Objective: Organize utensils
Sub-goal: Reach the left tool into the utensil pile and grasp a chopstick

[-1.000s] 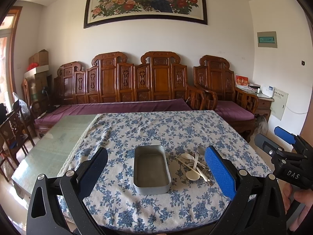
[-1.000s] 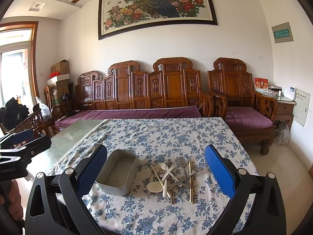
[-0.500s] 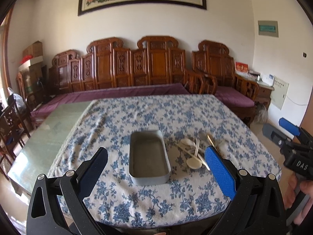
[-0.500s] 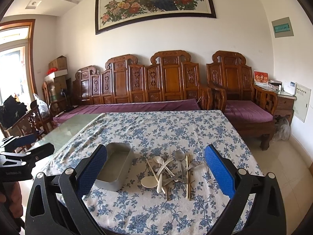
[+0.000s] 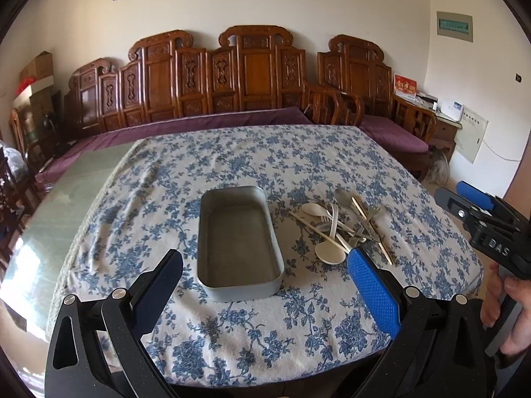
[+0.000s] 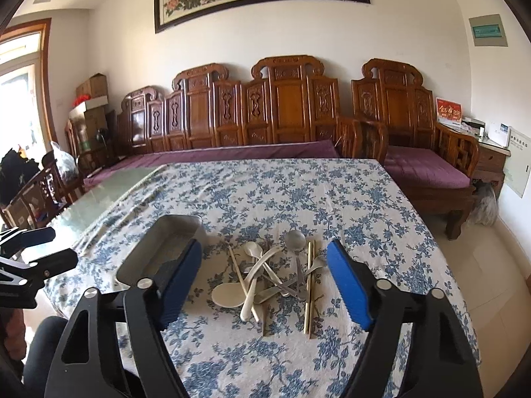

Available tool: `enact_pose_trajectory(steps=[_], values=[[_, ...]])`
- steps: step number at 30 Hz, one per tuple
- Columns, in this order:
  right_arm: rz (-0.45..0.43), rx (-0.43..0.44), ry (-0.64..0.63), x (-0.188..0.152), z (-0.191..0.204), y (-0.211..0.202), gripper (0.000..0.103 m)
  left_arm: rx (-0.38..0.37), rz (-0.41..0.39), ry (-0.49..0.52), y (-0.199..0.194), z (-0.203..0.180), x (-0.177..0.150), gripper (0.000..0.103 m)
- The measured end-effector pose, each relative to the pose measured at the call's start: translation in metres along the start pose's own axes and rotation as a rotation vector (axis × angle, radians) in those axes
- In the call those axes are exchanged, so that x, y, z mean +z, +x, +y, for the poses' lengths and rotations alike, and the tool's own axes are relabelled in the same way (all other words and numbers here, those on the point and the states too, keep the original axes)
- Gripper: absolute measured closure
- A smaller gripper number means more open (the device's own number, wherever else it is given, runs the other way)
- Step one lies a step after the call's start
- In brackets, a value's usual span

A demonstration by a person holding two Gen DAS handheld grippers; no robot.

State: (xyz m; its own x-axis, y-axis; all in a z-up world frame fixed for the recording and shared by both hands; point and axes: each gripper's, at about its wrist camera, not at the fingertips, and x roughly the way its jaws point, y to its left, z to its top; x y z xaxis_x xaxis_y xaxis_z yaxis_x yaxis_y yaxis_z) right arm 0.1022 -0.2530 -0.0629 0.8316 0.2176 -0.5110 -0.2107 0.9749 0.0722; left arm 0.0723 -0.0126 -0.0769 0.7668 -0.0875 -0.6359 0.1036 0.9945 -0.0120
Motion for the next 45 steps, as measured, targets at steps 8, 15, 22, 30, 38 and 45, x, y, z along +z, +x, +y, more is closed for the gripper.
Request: enact_pose_trajectory(steps=[8,15,22,30,38,45], values=[[0.055,-0.009,-0.009,0.012,-0.022,0.048,0.037,-0.043,0.044,0.011,0.034,-0.005,0.008,0.007],[0.134,-0.008,-0.006,0.001,-0.044,0.095,0.048,-0.073,0.077,0.031,0.064,-0.013,0.013,0.008],[0.230,0.003,0.025,-0.032,-0.065,0.133,0.054,-0.152,0.134,0.067,0.099,-0.032,0.014,0.025],[0.263,0.045,0.066,-0.042,-0.073,0.146,0.058,-0.215,0.244,0.066,0.156,-0.058,0.009,0.038],[0.255,0.042,0.091,-0.039,-0.079,0.147,0.058,-0.215,0.328,0.009,0.204,-0.073,0.010,0.061],[0.247,0.039,0.090,-0.037,-0.079,0.146,0.058,-0.214,0.440,-0.063,0.241,-0.083,0.006,0.077]])
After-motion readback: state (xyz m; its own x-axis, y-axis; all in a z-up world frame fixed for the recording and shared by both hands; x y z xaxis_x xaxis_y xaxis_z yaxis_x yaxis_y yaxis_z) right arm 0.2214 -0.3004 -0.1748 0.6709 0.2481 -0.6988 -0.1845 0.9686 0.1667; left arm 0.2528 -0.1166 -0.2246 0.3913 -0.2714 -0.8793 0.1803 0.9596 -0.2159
